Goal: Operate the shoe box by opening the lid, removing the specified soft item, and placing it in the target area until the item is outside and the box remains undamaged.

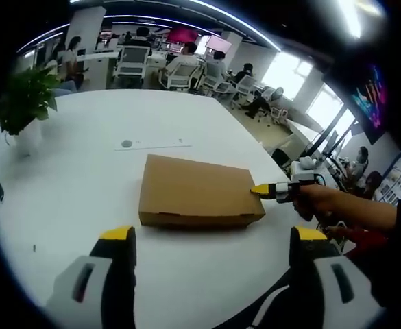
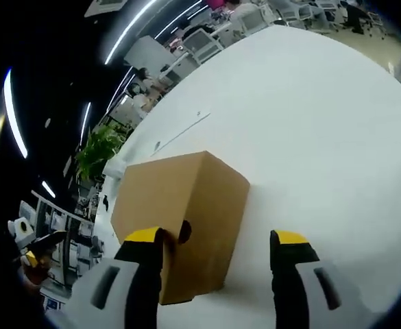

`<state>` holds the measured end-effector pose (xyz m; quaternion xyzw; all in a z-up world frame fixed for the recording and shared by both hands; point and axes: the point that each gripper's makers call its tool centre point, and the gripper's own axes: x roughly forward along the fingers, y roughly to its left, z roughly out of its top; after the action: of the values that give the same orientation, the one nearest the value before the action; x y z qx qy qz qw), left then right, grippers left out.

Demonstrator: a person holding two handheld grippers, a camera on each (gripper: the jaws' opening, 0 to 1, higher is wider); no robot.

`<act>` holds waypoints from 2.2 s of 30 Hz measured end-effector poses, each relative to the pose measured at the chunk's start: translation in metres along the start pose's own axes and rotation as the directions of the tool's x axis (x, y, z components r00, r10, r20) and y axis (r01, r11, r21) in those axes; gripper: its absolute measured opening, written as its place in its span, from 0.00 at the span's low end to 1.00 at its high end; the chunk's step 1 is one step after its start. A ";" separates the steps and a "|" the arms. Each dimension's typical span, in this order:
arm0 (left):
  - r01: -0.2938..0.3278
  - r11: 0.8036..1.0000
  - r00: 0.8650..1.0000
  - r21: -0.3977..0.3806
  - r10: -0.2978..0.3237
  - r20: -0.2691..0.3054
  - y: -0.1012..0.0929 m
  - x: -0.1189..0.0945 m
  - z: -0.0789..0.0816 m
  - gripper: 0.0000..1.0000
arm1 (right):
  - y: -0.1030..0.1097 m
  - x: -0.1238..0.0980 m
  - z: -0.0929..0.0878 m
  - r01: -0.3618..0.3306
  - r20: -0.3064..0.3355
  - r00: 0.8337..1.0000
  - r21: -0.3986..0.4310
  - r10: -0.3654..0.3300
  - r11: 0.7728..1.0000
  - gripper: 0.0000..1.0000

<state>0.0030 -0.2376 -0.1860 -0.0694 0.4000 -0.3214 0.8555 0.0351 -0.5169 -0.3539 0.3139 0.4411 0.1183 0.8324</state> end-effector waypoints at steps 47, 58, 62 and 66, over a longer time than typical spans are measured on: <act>-0.002 1.000 1.000 -0.019 0.002 -0.013 -0.019 0.002 0.000 0.91 | 0.028 0.013 -0.008 -0.273 -0.043 0.955 0.265 0.294 0.925 0.47; 0.018 1.000 0.999 0.006 -0.018 -0.041 -0.017 0.001 -0.009 0.79 | 0.025 0.014 -0.004 -0.238 -0.053 0.964 0.275 0.261 0.932 0.43; 0.024 1.000 0.999 0.001 -0.024 -0.038 -0.015 0.000 -0.010 0.79 | 0.025 0.013 -0.003 -0.229 -0.057 0.965 0.278 0.254 0.933 0.40; 0.020 1.000 0.999 -0.002 -0.020 -0.041 -0.010 0.000 -0.013 0.78 | 0.025 0.013 -0.003 -0.220 -0.057 0.968 0.283 0.245 0.934 0.39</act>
<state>-0.0113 -0.2439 -0.1903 -0.0677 0.4169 -0.3310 0.8438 0.0423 -0.4903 -0.3476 0.4703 0.4504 0.1678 0.7401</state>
